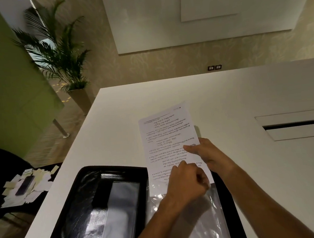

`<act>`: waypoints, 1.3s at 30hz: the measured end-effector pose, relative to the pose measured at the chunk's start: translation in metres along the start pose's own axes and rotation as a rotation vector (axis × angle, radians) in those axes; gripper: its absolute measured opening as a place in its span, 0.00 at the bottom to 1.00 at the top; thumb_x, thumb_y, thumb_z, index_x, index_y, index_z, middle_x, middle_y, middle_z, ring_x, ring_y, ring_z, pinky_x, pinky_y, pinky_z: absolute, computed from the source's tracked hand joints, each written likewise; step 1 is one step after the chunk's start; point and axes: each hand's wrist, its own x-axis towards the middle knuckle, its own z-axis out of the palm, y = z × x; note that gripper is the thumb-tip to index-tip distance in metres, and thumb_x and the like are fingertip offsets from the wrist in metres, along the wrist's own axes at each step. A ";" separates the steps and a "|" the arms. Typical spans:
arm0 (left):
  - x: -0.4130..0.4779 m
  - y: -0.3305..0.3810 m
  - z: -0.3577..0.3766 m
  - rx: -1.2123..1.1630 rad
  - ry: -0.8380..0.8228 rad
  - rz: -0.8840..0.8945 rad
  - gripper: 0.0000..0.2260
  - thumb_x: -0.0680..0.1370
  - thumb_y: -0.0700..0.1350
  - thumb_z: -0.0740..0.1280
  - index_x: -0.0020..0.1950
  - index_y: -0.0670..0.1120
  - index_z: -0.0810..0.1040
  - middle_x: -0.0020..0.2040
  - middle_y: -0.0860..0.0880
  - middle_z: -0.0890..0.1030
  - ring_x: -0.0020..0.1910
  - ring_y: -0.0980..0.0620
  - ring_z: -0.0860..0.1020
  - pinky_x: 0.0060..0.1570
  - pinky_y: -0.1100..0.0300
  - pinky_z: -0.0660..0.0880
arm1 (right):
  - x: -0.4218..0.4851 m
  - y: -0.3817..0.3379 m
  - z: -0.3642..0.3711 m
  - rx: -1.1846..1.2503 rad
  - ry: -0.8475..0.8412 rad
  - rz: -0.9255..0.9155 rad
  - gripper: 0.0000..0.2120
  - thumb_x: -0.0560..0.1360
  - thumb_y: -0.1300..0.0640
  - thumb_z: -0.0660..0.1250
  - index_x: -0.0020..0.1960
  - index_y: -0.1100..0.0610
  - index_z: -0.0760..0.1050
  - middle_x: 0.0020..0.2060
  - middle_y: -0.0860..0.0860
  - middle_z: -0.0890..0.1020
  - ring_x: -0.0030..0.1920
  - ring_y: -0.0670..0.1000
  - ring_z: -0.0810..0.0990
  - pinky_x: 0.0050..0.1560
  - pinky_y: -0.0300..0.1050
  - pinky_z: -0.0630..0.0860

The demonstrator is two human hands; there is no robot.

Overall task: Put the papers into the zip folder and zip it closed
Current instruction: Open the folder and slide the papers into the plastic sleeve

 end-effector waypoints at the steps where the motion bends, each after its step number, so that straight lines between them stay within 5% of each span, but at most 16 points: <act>1: -0.001 0.003 0.002 -0.007 0.006 -0.003 0.05 0.74 0.50 0.72 0.45 0.54 0.89 0.44 0.57 0.87 0.47 0.56 0.78 0.56 0.53 0.76 | 0.001 0.001 0.000 -0.003 0.005 0.003 0.17 0.81 0.66 0.74 0.69 0.60 0.83 0.59 0.58 0.89 0.60 0.61 0.89 0.67 0.62 0.82; 5: -0.005 0.010 0.009 -0.030 0.050 -0.050 0.05 0.76 0.47 0.72 0.46 0.52 0.89 0.44 0.55 0.88 0.47 0.54 0.81 0.60 0.54 0.77 | 0.002 0.001 0.002 -0.014 0.029 0.023 0.17 0.80 0.66 0.75 0.69 0.61 0.83 0.58 0.57 0.90 0.57 0.60 0.90 0.64 0.61 0.84; 17: -0.013 0.023 0.024 -0.013 0.149 -0.084 0.07 0.82 0.46 0.67 0.47 0.46 0.82 0.43 0.46 0.84 0.44 0.47 0.81 0.46 0.57 0.73 | 0.009 0.001 0.002 -0.016 0.052 0.072 0.18 0.79 0.67 0.76 0.68 0.62 0.83 0.57 0.60 0.90 0.58 0.63 0.89 0.65 0.66 0.83; 22: -0.010 0.022 0.030 -0.088 0.119 -0.145 0.05 0.80 0.46 0.69 0.55 0.50 0.80 0.48 0.51 0.86 0.48 0.50 0.82 0.51 0.55 0.79 | 0.003 0.008 0.000 0.045 0.088 0.080 0.17 0.79 0.66 0.76 0.67 0.62 0.83 0.56 0.60 0.90 0.58 0.63 0.89 0.65 0.64 0.83; 30: -0.015 0.021 0.041 -0.198 0.156 -0.214 0.09 0.75 0.49 0.76 0.52 0.55 0.81 0.46 0.55 0.87 0.45 0.55 0.83 0.49 0.56 0.81 | 0.001 0.011 -0.005 0.161 0.077 0.120 0.18 0.79 0.66 0.76 0.68 0.61 0.83 0.59 0.62 0.89 0.61 0.66 0.87 0.69 0.68 0.80; 39: -0.019 0.027 0.044 -0.240 0.255 -0.173 0.08 0.77 0.44 0.72 0.49 0.58 0.80 0.44 0.57 0.83 0.47 0.55 0.78 0.48 0.52 0.80 | 0.000 0.004 0.000 0.122 0.062 0.107 0.16 0.79 0.64 0.76 0.67 0.61 0.83 0.58 0.62 0.89 0.60 0.65 0.88 0.68 0.67 0.81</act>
